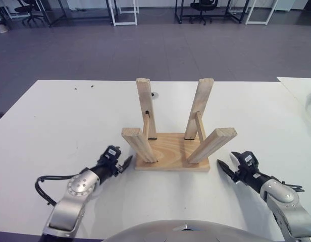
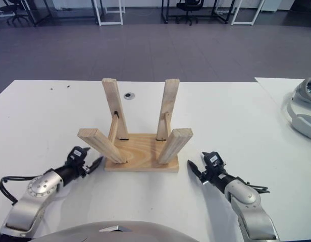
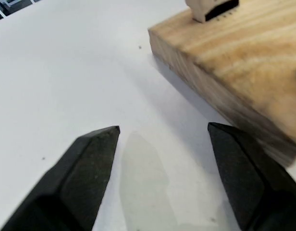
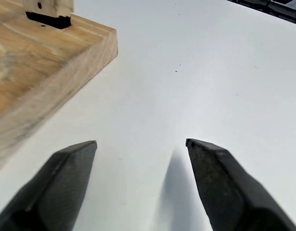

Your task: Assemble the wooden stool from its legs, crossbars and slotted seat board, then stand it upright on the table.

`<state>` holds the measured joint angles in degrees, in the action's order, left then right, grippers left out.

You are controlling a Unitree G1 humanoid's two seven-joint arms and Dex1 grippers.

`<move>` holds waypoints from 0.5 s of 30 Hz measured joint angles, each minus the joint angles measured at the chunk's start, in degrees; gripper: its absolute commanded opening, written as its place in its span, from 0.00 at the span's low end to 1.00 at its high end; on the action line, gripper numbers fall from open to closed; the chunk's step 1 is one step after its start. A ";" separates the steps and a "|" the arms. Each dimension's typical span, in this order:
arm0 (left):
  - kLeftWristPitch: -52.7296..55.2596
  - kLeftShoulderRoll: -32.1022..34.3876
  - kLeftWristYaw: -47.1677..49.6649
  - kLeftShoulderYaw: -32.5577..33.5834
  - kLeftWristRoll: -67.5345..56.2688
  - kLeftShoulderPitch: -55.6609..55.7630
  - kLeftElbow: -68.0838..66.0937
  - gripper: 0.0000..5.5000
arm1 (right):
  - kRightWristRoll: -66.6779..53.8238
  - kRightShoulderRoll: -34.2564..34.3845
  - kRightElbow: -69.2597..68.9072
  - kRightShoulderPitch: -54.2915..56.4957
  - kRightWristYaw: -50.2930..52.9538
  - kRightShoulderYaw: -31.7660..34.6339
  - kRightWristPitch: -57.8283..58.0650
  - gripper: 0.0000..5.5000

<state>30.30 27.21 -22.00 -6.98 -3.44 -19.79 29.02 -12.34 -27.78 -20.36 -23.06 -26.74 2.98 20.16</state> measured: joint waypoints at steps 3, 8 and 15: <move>5.64 -0.58 1.19 -1.36 0.73 -0.82 4.17 0.62 | -0.65 1.50 -3.52 -0.04 1.26 -2.06 3.10 0.63; 13.75 -5.14 3.91 1.71 -1.06 1.51 5.70 0.62 | -2.80 1.45 -10.54 0.22 2.36 -3.09 13.67 0.63; 28.20 -9.48 2.10 15.73 -18.96 6.67 15.81 0.62 | -17.65 -4.29 -18.03 8.57 1.12 8.47 31.61 0.63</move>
<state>58.50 17.73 -19.89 8.75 -22.39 -13.12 44.82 -29.99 -32.07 -38.39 -14.49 -25.63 11.45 51.77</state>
